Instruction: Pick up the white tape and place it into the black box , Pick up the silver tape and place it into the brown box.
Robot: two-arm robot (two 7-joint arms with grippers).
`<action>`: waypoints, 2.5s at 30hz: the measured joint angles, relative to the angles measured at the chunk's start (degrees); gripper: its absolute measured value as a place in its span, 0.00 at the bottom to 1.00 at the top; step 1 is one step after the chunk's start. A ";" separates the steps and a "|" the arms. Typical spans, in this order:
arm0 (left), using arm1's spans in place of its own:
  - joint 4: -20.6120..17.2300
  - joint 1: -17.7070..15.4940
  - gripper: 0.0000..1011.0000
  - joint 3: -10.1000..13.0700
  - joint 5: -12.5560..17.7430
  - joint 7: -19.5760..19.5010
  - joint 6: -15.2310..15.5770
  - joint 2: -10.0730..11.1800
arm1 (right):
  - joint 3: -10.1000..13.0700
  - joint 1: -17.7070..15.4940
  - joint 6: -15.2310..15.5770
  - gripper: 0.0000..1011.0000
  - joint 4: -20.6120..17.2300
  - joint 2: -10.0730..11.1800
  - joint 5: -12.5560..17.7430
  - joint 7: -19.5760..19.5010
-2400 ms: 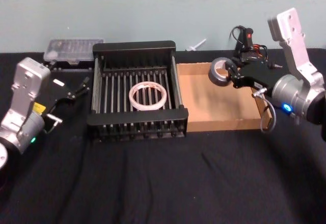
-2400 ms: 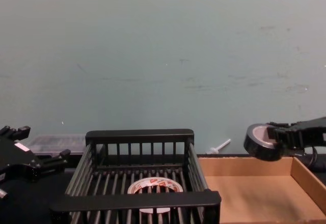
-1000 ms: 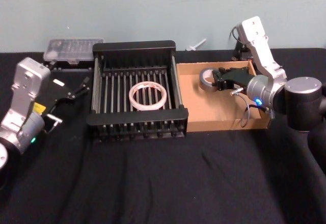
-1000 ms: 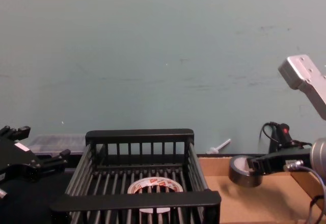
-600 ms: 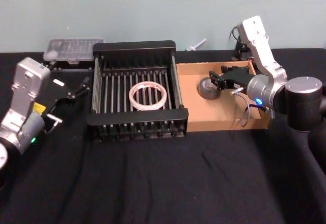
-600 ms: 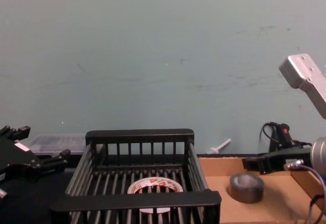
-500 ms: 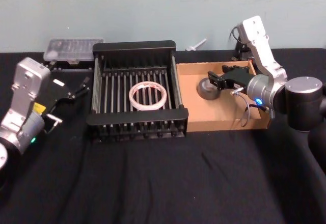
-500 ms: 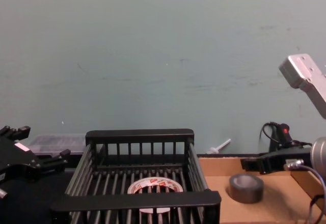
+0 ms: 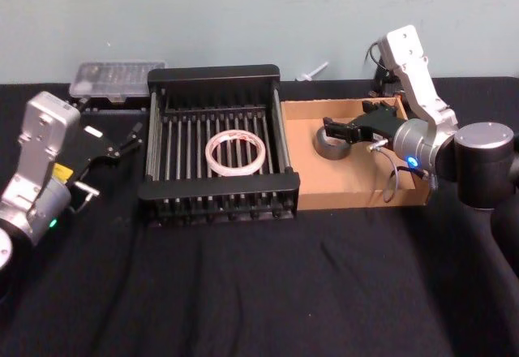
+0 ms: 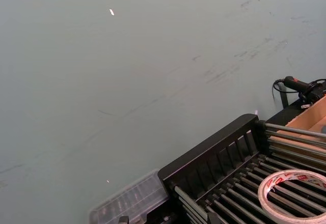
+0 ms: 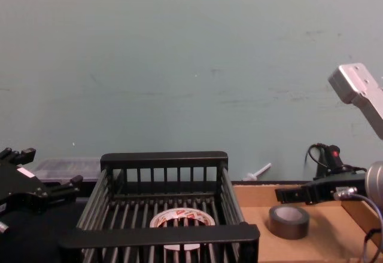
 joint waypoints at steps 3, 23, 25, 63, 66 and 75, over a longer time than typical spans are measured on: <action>0.00 0.00 0.99 0.00 0.00 0.00 0.00 0.00 | 0.00 0.00 0.00 0.98 0.00 0.00 0.02 0.00; 0.00 0.00 0.99 0.00 0.00 0.00 0.00 0.00 | 0.64 -1.20 -0.30 0.99 -2.14 0.42 0.02 0.59; 0.00 0.00 0.99 0.00 0.00 0.00 0.00 0.00 | 1.01 -2.09 -0.35 0.99 -3.78 0.72 0.03 0.43; 0.00 0.00 0.99 0.00 0.00 0.00 0.00 0.00 | 8.19 -20.52 -19.70 0.99 -18.89 1.23 -7.17 -7.53; 0.00 0.00 0.99 0.00 0.00 0.00 0.00 0.00 | 8.34 -20.61 -19.70 0.99 -18.64 0.99 -7.45 -7.62; 0.00 0.00 0.99 -0.01 0.00 0.00 0.00 0.00 | 8.25 -20.56 -19.70 0.99 -18.68 1.09 -7.42 -7.59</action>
